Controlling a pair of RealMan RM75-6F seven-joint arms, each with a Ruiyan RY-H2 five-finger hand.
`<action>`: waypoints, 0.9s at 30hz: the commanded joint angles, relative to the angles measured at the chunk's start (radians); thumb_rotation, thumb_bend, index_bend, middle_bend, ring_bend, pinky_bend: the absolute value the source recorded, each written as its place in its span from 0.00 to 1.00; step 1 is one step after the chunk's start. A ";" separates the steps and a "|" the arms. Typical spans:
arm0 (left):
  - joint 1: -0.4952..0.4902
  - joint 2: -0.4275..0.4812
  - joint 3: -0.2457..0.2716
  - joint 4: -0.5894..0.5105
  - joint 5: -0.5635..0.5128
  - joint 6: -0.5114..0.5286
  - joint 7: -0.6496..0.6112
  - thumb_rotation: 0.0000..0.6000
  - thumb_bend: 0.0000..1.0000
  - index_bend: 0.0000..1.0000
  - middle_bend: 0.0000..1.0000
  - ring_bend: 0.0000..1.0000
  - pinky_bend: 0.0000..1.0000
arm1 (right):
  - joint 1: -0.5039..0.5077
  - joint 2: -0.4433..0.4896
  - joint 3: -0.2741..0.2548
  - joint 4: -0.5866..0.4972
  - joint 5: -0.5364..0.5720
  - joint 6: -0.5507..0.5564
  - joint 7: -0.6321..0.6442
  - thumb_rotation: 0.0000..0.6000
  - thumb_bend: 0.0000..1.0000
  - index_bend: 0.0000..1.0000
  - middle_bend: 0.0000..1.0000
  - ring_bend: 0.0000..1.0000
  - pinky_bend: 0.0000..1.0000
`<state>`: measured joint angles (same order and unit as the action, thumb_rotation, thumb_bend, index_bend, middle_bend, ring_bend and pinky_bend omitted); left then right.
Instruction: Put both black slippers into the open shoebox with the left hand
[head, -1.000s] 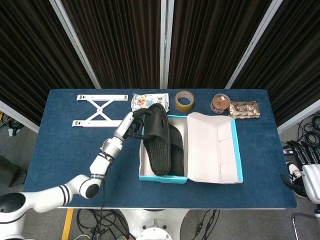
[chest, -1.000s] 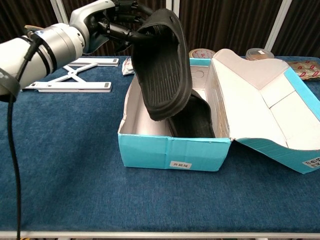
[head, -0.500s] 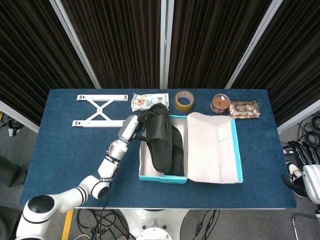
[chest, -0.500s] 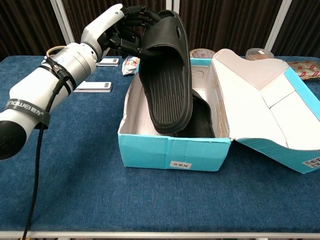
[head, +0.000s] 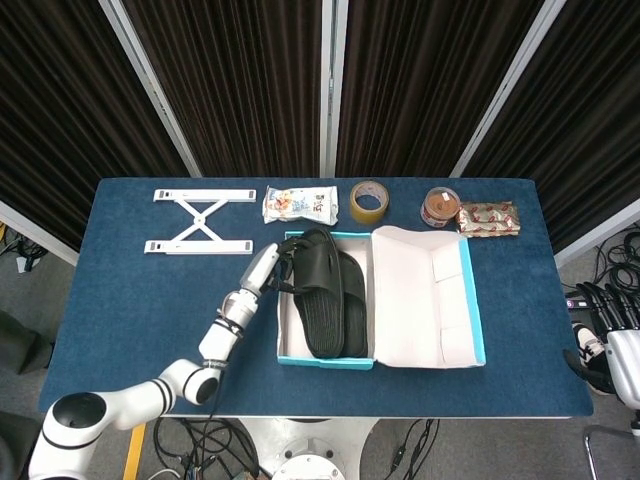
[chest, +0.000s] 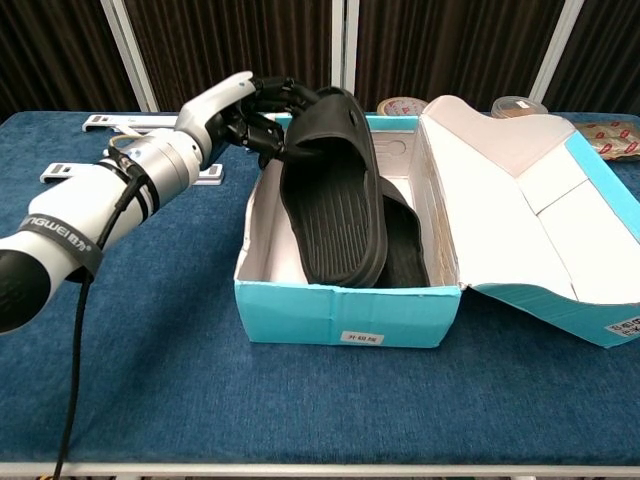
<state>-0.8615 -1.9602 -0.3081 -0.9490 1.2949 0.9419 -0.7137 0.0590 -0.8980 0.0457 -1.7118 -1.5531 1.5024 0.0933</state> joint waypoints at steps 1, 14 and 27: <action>0.008 0.007 -0.002 -0.020 -0.026 -0.026 0.024 1.00 0.00 0.42 0.51 0.75 0.67 | 0.000 0.000 0.000 0.000 0.000 0.000 0.000 1.00 0.15 0.00 0.07 0.00 0.08; 0.011 0.016 0.002 -0.059 -0.056 -0.071 0.127 1.00 0.00 0.26 0.41 0.64 0.57 | -0.003 0.004 -0.001 -0.005 -0.001 0.002 -0.003 1.00 0.15 0.00 0.07 0.00 0.08; 0.007 0.098 0.051 -0.170 -0.015 -0.055 0.386 0.79 0.00 0.12 0.08 0.00 0.24 | -0.009 0.003 -0.003 0.004 -0.012 0.014 0.010 1.00 0.15 0.00 0.07 0.00 0.08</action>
<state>-0.8536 -1.8896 -0.2732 -1.0865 1.2637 0.8769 -0.3809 0.0504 -0.8949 0.0424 -1.7080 -1.5659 1.5170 0.1040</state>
